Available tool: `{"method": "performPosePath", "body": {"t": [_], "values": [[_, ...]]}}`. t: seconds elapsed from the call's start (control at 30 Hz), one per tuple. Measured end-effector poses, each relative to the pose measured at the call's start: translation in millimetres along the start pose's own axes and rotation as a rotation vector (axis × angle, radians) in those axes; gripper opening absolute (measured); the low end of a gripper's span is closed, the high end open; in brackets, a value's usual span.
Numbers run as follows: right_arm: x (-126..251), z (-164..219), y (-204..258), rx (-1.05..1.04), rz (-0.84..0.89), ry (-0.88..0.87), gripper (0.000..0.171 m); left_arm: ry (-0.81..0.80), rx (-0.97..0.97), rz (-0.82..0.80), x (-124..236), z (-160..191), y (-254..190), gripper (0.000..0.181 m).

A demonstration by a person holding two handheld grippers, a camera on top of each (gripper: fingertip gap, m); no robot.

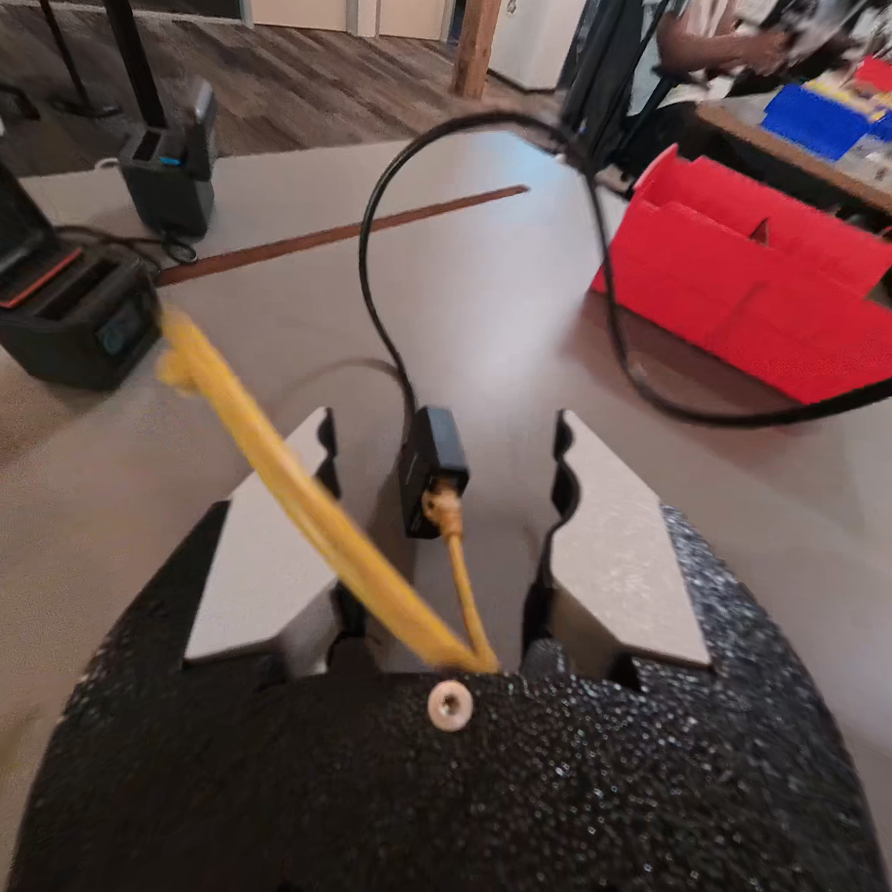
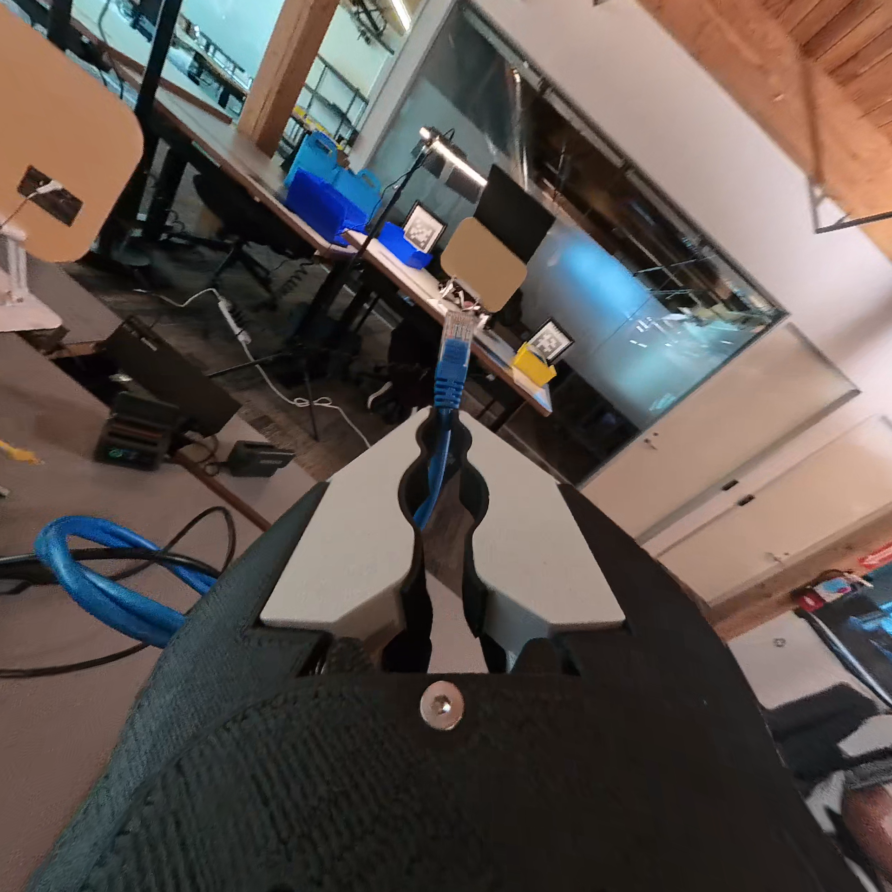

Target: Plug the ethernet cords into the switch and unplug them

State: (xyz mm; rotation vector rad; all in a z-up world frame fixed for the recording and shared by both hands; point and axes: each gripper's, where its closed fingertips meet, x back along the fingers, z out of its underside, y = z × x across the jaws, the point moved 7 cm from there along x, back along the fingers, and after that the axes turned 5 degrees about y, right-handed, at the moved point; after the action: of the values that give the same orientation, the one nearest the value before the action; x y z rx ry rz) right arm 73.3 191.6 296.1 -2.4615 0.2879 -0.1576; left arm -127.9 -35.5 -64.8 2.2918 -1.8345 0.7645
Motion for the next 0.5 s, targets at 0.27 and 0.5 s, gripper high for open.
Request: {"method": "performPosePath", "body": {"t": [0.27, 0.5], "values": [[-25, 31, 40, -0.041, -0.054, 0.052, 0.003, -0.372, -0.168, 0.290, 56, -73, -92, 0.090], [-32, 43, 56, -0.087, -0.098, 0.077, 0.003, -0.189, -0.438, 0.217, -1, -55, -152, 0.054]]}}
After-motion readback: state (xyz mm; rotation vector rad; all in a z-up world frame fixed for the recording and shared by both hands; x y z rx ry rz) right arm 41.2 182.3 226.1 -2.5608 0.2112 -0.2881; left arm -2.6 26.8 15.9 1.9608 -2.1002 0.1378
